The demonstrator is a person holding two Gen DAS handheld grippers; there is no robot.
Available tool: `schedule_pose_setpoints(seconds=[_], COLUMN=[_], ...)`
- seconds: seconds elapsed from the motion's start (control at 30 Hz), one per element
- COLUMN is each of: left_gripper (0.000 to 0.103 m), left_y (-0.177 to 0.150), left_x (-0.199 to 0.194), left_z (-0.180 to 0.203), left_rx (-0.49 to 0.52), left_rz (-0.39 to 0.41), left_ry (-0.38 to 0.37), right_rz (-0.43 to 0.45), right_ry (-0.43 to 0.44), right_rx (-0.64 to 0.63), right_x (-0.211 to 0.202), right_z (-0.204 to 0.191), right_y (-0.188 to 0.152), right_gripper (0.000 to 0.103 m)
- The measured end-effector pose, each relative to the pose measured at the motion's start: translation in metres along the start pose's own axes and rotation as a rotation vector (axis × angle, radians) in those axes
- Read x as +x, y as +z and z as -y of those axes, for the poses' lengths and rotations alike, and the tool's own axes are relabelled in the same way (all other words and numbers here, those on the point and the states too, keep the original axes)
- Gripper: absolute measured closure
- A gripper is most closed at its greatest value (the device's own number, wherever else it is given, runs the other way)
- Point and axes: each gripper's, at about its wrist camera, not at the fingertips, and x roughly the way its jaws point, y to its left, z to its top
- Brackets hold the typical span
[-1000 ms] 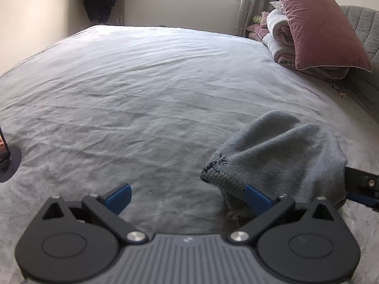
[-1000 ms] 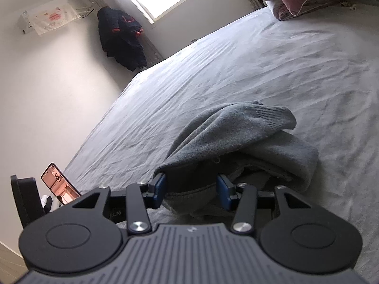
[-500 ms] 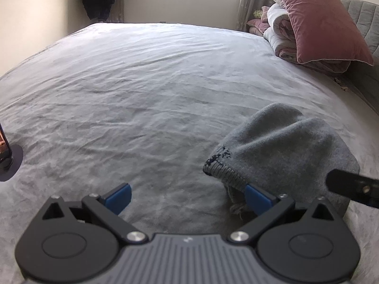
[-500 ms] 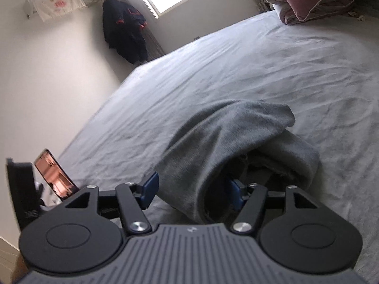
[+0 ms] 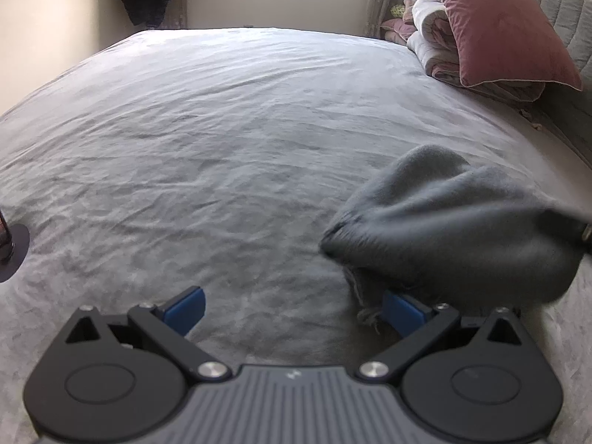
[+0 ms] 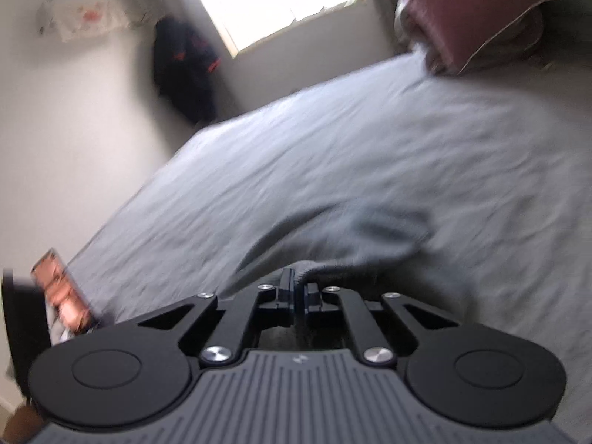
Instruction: Fold clothes
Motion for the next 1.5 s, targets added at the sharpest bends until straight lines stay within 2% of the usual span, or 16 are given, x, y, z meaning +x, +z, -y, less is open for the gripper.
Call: schedule_pose_setpoints(seconds=[0.13, 0.3, 0.5, 0.7, 0.77, 0.8, 0.87, 0.97, 1.0, 1.03, 1.1, 1.13, 1.2, 1.3, 1.5], left_gripper=[0.001, 0.003, 0.008, 0.029, 0.042, 0.049, 0.070, 0.085, 0.088, 0.099, 0.098, 0.099, 0.099, 0.099, 0.099], left_y=[-0.001, -0.001, 0.001, 0.002, 0.002, 0.002, 0.002, 0.002, 0.002, 0.003, 0.005, 0.006, 0.009, 0.012, 0.013], left_x=[0.002, 0.005, 0.008, 0.012, 0.012, 0.011, 0.011, 0.009, 0.007, 0.005, 0.000, -0.002, -0.007, -0.011, -0.020], left_z=[0.009, 0.023, 0.039, 0.050, 0.052, 0.052, 0.053, 0.053, 0.052, 0.050, 0.045, 0.041, 0.033, 0.023, 0.015], left_rx=[0.033, 0.043, 0.040, 0.041, 0.042, 0.044, 0.052, 0.054, 0.046, 0.034, 0.007, -0.012, -0.047, -0.102, -0.116], left_rz=[0.002, 0.014, 0.048, 0.036, 0.035, 0.035, 0.034, 0.045, 0.053, 0.063, 0.086, 0.100, 0.124, 0.147, 0.200], left_ry=[-0.003, -0.073, -0.144, -0.223, -0.236, -0.242, -0.239, -0.227, -0.221, -0.211, -0.188, -0.176, -0.148, -0.130, -0.103], right_rz=[0.100, 0.193, 0.224, 0.149, 0.124, 0.111, 0.089, 0.068, 0.065, 0.063, 0.064, 0.070, 0.082, 0.072, 0.001], right_ry=[-0.086, -0.230, -0.388, -0.415, -0.424, -0.426, -0.408, -0.379, -0.369, -0.363, -0.356, -0.350, -0.322, -0.253, -0.143], right_rx=[0.070, 0.103, 0.127, 0.182, 0.201, 0.209, 0.215, 0.216, 0.211, 0.200, 0.166, 0.148, 0.111, 0.048, -0.035], right_x=[-0.018, -0.039, -0.049, -0.051, -0.051, -0.052, -0.056, -0.058, -0.059, -0.059, -0.059, -0.058, -0.058, -0.053, -0.031], right_z=[0.021, 0.046, 0.075, 0.102, 0.111, 0.114, 0.114, 0.113, 0.112, 0.108, 0.101, 0.098, 0.089, 0.073, 0.042], right_y=[0.019, 0.033, 0.040, 0.036, 0.034, 0.033, 0.030, 0.028, 0.027, 0.027, 0.027, 0.028, 0.027, 0.026, 0.017], right_gripper=[0.098, 0.098, 0.098, 0.098, 0.098, 0.098, 0.097, 0.093, 0.087, 0.087, 0.084, 0.069, 0.047, 0.047, 0.047])
